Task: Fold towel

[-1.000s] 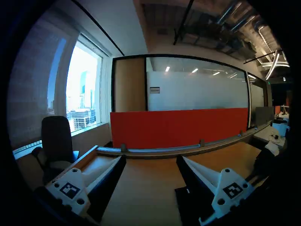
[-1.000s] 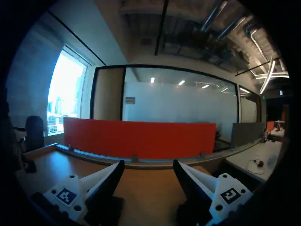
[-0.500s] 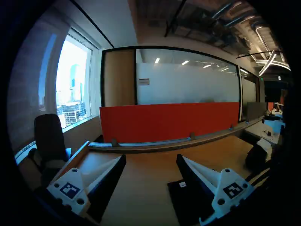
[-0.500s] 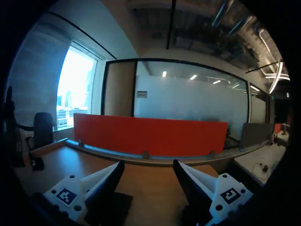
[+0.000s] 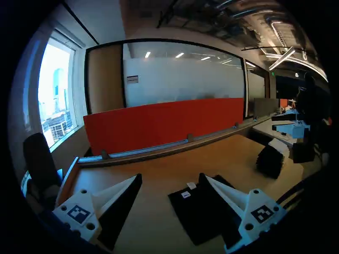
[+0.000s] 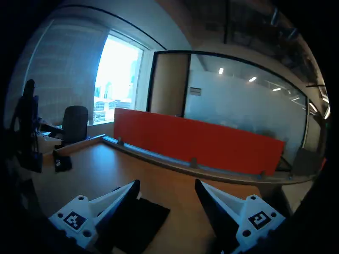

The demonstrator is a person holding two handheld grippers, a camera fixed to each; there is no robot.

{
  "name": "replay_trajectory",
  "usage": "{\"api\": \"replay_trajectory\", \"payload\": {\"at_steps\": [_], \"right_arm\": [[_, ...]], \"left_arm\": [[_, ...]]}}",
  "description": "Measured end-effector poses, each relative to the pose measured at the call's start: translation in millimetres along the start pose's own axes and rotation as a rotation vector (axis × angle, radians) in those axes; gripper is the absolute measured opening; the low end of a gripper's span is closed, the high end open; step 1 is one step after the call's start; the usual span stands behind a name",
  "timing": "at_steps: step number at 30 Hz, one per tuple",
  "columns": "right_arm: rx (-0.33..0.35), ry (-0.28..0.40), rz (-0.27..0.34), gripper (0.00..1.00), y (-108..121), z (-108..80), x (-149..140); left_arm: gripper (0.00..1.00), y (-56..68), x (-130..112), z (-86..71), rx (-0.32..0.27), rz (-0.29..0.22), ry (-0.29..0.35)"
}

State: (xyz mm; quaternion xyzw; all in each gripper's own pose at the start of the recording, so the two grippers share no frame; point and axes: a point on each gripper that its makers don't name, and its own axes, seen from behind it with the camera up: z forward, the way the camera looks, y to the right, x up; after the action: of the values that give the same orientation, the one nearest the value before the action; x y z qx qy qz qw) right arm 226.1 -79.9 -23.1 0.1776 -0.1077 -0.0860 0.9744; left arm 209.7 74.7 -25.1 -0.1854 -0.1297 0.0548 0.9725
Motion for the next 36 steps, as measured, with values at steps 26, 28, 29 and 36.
{"api": "replay_trajectory", "payload": {"at_steps": [26,28,29,36], "right_arm": [[0.140,-0.146,-0.053,1.00,-29.8,4.1,-44.3],[0.146,-0.161,-0.051,1.00,-31.6,4.5,-52.8],[0.148,-0.169,-0.051,1.00,-32.5,4.8,-57.0],[0.159,-0.218,-0.051,1.00,-36.5,7.9,-92.3]], "left_arm": [[1.00,21.8,-46.4,13.4,-0.104,0.060,-0.122],[1.00,23.4,-54.1,15.4,-0.107,0.061,-0.131],[1.00,24.3,-57.9,16.4,-0.108,0.062,-0.135],[1.00,36.7,-87.3,26.4,-0.128,0.070,-0.168]]}}
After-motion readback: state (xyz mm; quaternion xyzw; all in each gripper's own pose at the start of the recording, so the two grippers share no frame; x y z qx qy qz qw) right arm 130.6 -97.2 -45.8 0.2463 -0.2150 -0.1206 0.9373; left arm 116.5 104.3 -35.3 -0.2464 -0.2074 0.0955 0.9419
